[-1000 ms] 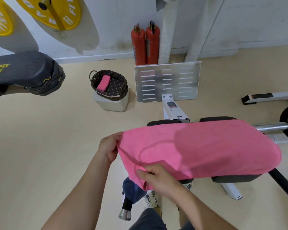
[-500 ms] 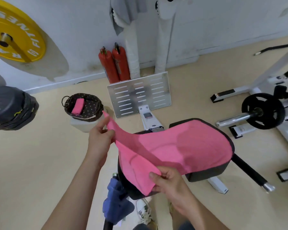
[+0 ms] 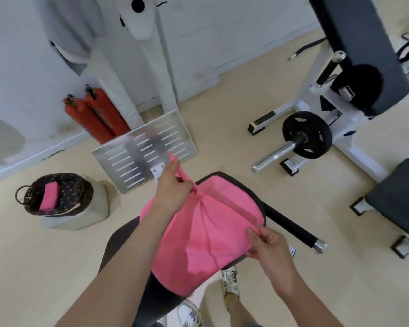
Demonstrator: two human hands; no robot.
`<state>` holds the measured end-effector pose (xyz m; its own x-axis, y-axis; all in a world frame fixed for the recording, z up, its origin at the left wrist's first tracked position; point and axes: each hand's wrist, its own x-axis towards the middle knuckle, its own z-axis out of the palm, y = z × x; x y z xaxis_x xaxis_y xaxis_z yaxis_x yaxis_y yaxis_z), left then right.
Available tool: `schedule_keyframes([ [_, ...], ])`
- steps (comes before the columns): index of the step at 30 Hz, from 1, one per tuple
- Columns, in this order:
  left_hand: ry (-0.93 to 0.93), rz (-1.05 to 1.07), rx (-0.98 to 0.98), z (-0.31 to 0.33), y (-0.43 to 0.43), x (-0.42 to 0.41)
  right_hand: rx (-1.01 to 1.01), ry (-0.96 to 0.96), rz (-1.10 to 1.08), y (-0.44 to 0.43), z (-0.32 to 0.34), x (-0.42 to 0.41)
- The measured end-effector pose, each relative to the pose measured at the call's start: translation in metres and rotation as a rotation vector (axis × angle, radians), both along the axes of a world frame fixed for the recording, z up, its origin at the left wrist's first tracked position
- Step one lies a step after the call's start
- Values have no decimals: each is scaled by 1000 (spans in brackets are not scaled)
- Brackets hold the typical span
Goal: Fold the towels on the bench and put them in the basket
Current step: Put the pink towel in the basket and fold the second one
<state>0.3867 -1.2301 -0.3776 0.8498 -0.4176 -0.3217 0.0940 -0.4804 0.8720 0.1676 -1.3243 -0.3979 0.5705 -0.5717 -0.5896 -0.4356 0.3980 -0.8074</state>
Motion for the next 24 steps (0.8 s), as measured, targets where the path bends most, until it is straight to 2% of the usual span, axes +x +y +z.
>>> schedule_keyframes([
  [2, -53, -92, 76, -11, -27, 4, -136, 43, -23, -17, -19, 0],
  [4, -121, -202, 177, -24, -48, 6, -330, 136, 45, -32, -38, 3],
  [7, -289, -477, 528, -51, -63, 0, -525, 293, 161, -47, -57, 9],
  [8, -373, -577, 592, -57, -64, -5, -564, 320, 179, -49, -62, 9],
  [11, -519, -813, 470, -68, -67, -25, -572, 326, 152, -53, -74, 6],
  [13, -552, -880, 391, -71, -71, -35, -581, 294, 127, -54, -76, 4],
  [19, -483, -912, 356, -75, -85, -30, -548, 303, 99, -57, -77, 5],
  [22, -419, -1017, 384, -72, -95, -20, -556, 320, 123, -60, -75, 7],
  [24, -449, -1116, 427, -71, -100, -14, -568, 326, 122, -60, -75, 8],
])
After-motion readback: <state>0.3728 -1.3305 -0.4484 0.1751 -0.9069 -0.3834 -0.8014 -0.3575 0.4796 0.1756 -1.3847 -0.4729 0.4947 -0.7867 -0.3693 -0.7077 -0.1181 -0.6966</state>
